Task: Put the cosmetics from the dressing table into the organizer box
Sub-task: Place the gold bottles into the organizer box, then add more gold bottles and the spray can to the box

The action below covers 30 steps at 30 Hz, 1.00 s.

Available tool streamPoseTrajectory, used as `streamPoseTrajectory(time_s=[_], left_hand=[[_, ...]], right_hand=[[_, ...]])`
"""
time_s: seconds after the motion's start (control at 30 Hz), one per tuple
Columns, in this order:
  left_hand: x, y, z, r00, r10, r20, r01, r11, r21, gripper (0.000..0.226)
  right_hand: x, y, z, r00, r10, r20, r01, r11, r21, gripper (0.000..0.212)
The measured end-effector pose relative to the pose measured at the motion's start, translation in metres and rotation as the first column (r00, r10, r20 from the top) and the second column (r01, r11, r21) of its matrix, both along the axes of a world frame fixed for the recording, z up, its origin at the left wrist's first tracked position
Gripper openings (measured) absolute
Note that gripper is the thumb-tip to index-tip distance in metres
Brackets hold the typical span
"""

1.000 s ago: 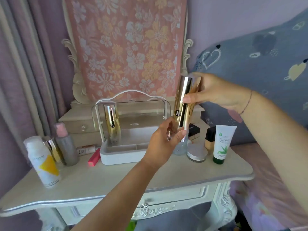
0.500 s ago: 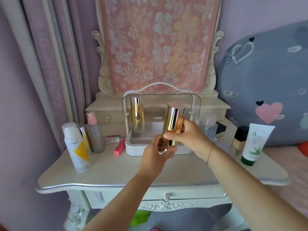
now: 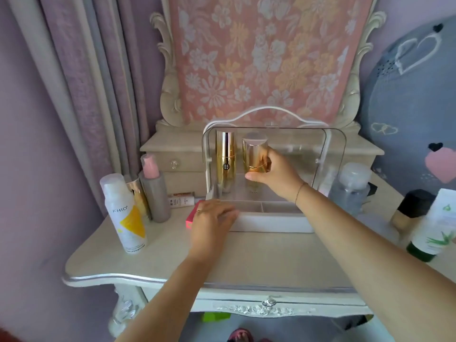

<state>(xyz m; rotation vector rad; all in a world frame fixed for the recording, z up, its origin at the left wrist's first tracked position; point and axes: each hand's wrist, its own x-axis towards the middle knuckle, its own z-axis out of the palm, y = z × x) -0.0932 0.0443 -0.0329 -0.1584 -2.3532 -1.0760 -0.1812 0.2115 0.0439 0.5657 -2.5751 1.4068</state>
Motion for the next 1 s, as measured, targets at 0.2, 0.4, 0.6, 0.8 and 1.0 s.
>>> streamPoseTrajectory(time_s=[0.2,0.4,0.6,0.8,1.0], left_hand=[[-0.004,-0.005,-0.003,0.999,-0.043,-0.003,0.043,0.999,-0.009,0.008],[-0.003,-0.006,-0.003,0.998,-0.065,0.005,0.065,0.997,0.04,0.01],[0.003,-0.005,0.001,0.998,-0.066,0.02,0.065,0.997,0.048,0.014],[0.023,-0.011,0.008,0.997,0.076,-0.016,-0.073,0.986,0.152,0.019],[0.065,-0.064,0.011,0.85,0.385,-0.36,-0.285,0.91,0.302,0.033]], right_hand=[[-0.027,-0.008,-0.019,0.994,-0.06,0.09,0.068,0.994,-0.081,0.039],[-0.036,-0.018,-0.022,0.992,-0.05,0.114,0.067,0.987,-0.145,0.046],[-0.028,-0.024,-0.036,0.973,-0.139,0.183,0.154,0.986,-0.07,0.039],[-0.02,-0.03,-0.039,0.963,-0.195,0.188,0.209,0.976,-0.06,0.034],[0.027,-0.039,-0.039,0.918,-0.396,0.012,0.391,0.901,-0.186,0.049]])
